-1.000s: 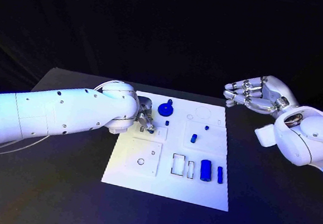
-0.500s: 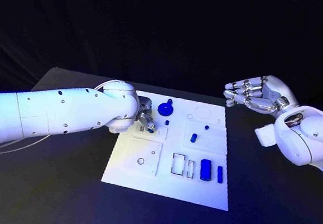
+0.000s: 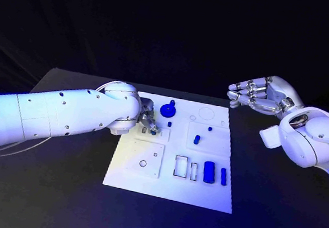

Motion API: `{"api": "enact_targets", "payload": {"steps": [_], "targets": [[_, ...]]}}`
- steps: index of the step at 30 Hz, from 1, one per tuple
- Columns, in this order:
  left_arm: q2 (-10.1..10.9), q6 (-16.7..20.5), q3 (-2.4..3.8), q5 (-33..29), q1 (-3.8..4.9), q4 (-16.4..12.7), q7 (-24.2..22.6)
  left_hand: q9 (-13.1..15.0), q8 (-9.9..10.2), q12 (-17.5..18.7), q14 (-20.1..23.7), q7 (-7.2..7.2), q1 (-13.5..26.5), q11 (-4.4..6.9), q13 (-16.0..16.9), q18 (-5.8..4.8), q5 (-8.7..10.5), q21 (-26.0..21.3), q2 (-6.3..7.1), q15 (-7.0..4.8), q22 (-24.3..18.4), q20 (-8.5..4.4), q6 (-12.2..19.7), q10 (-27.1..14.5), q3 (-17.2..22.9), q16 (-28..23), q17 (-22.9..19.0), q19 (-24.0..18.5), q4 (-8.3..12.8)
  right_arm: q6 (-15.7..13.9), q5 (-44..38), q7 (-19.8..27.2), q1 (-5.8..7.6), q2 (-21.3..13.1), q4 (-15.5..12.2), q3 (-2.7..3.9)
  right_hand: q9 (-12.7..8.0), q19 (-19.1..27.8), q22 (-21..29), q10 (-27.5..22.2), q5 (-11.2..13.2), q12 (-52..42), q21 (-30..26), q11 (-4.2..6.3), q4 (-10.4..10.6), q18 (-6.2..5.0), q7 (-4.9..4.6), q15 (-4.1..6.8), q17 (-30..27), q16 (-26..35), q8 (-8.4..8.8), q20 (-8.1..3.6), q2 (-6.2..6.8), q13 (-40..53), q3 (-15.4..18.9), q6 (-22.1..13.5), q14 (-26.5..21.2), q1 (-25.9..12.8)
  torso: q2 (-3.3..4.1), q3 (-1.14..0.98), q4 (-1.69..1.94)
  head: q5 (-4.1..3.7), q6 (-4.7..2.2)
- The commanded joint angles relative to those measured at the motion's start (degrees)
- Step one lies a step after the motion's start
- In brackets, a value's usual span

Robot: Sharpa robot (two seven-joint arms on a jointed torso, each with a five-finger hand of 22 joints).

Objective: Assemble the parts on the task board

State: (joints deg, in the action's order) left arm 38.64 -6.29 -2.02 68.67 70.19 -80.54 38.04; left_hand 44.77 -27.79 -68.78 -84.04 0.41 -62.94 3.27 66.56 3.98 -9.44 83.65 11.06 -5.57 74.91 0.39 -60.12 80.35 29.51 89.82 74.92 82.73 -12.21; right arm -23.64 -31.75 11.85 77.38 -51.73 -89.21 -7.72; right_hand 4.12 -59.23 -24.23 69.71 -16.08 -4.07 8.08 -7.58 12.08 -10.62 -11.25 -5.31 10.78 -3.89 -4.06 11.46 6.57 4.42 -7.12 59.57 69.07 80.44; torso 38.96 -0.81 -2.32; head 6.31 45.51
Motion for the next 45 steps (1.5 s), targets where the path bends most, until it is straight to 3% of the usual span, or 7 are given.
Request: {"api": "enact_targets", "payload": {"steps": [1, 11, 19, 24, 29, 33, 45], "targets": [[-0.23, -0.79, -0.04, 0.06, -0.08, 0.22, 0.14, -0.12, 0.19, 0.01, -5.96, 0.26, -0.11, -0.15, -0.03, -1.13, -0.22, 0.22, -0.8, -0.49, 1.99, 0.04, -0.09, 0.06, -1.67, 0.18, 15.08, 0.34, -0.7, 0.71, -0.08, 0.19, -0.03, -0.03, -0.14, 0.0, 0.02, 0.04, 0.12, -0.51, -0.28, 0.06, -0.42, -0.08, 0.02, 0.18, -0.04, -0.16, -0.09, 0.34, 0.12, 0.26, 0.05, -0.1, 0.32, -0.45, -0.39, -0.77, 0.0, -0.03, 0.0, -0.04, -0.04], [0.07, 0.1, 0.04, -0.09, -0.08, 0.4, 0.04, -0.48, 0.28, -0.1, -5.96, 0.42, 1.11, -0.3, 0.04, -1.14, -0.13, 0.17, -1.26, -0.33, 2.06, 0.1, -0.38, 0.03, -9.09, 0.18, 15.08, 0.38, -4.14, 0.75, -0.07, 0.08, -0.03, -0.09, -0.13, 0.0, 0.02, 0.14, 0.48, -0.63, -0.33, 0.06, -0.65, -0.17, 0.03, 0.19, -0.11, -0.26, -0.34, 0.35, 0.14, 0.36, -0.03, -0.13, 0.64, -0.57, -0.67, -1.26, -0.07, 0.01, 0.07, -0.07, -0.26], [1.16, 1.69, 0.38, -1.44, -0.05, -0.87, -0.06, -0.79, 0.47, -0.1, -5.96, 0.46, 3.47, -0.36, 0.01, -1.11, -0.09, 0.08, -2.28, -0.3, 1.99, 0.12, -0.42, -0.06, -14.97, 0.18, 15.08, 0.35, -4.46, 0.75, -0.06, 0.06, -0.04, -0.05, 0.06, 0.0, 0.02, 0.27, 0.75, -0.67, -0.49, 0.04, -0.84, -0.2, -0.01, 0.2, -0.13, -0.35, -0.52, 0.38, 0.14, 0.45, -0.11, -0.13, 0.82, -0.63, -0.95, -1.5, -0.04, 0.02, 0.04, -0.01, -0.49], [1.84, 3.3, 1.16, -3.32, 0.09, -1.58, -0.16, -0.89, 0.56, 0.37, -5.96, 0.47, 3.51, -0.37, -0.5, -1.08, -0.11, 0.0, -2.71, -0.31, 1.88, 0.1, -0.29, -0.34, -16.79, 0.18, 15.08, 0.29, -4.45, 0.74, -0.06, 0.07, -0.04, 0.03, 0.32, 0.0, 0.03, 0.3, 0.81, -0.68, -0.52, 0.03, -0.89, -0.21, -0.03, 0.2, -0.14, -0.37, -0.56, 0.39, 0.14, 0.46, -0.12, -0.13, 0.85, -0.64, -1.01, -1.54, -0.04, 0.06, 0.01, 0.08, -0.6], [2.51, 5.46, 2.3, -8.53, 0.58, -2.04, -0.63, -1.26, 1.24, 3.68, -5.96, 0.96, 1.87, -0.81, -3.89, -0.73, -0.23, -0.91, -3.06, 0.01, 0.24, 0.24, 0.87, -2.42, -19.54, 0.18, 15.08, -0.63, -4.41, 0.73, 0.0, 0.09, -0.07, 0.16, 0.68, 0.0, 0.03, 0.33, 0.87, -0.69, -0.56, 0.03, -0.93, -0.22, -0.05, 0.2, -0.14, -0.38, -0.6, 0.38, 0.14, 0.48, -0.14, -0.13, 0.89, -0.65, -1.07, -1.58, 0.0, 0.07, 0.05, 0.23, -0.74], [3.01, 6.05, 2.86, -12.2, 1.85, -1.39, -1.04, -2.25, 2.59, 9.5, -5.96, 1.94, 0.42, -1.67, -9.8, 0.03, -0.34, -3.0, -3.45, 0.76, -3.41, 0.66, 2.57, -6.11, -22.48, 0.18, 15.08, -2.72, -4.46, 0.81, 0.03, 0.08, -0.18, 0.34, 0.97, 0.0, 0.03, 0.36, 0.92, -0.69, -0.59, 0.02, -0.97, -0.22, -0.06, 0.2, -0.15, -0.4, -0.64, 0.38, 0.13, 0.5, -0.15, -0.13, 0.93, -0.65, -1.11, -1.63, -0.03, -0.02, 0.1, 0.41, -0.84], [1.58, 3.76, 3.16, -8.22, 3.68, 6.33, -2.02, -5.68, 5.51, 14.15, -5.96, 3.36, -5.56, -2.9, -15.11, 0.4, -0.42, -4.36, -4.97, 1.81, -5.22, 1.53, 4.35, -9.35, -26.46, 0.17, 15.07, -3.69, -4.41, 0.97, 0.02, 0.07, -0.46, 0.47, 1.14, -0.01, 0.04, 0.41, 1.07, -0.72, -0.71, 0.01, -1.06, -0.21, -0.24, 0.19, -0.12, -0.41, -0.73, 0.36, 0.12, 0.53, -0.24, -0.14, 0.91, -0.66, -1.22, -1.51, -0.06, 0.01, 0.0, 0.76, -1.56]]}}
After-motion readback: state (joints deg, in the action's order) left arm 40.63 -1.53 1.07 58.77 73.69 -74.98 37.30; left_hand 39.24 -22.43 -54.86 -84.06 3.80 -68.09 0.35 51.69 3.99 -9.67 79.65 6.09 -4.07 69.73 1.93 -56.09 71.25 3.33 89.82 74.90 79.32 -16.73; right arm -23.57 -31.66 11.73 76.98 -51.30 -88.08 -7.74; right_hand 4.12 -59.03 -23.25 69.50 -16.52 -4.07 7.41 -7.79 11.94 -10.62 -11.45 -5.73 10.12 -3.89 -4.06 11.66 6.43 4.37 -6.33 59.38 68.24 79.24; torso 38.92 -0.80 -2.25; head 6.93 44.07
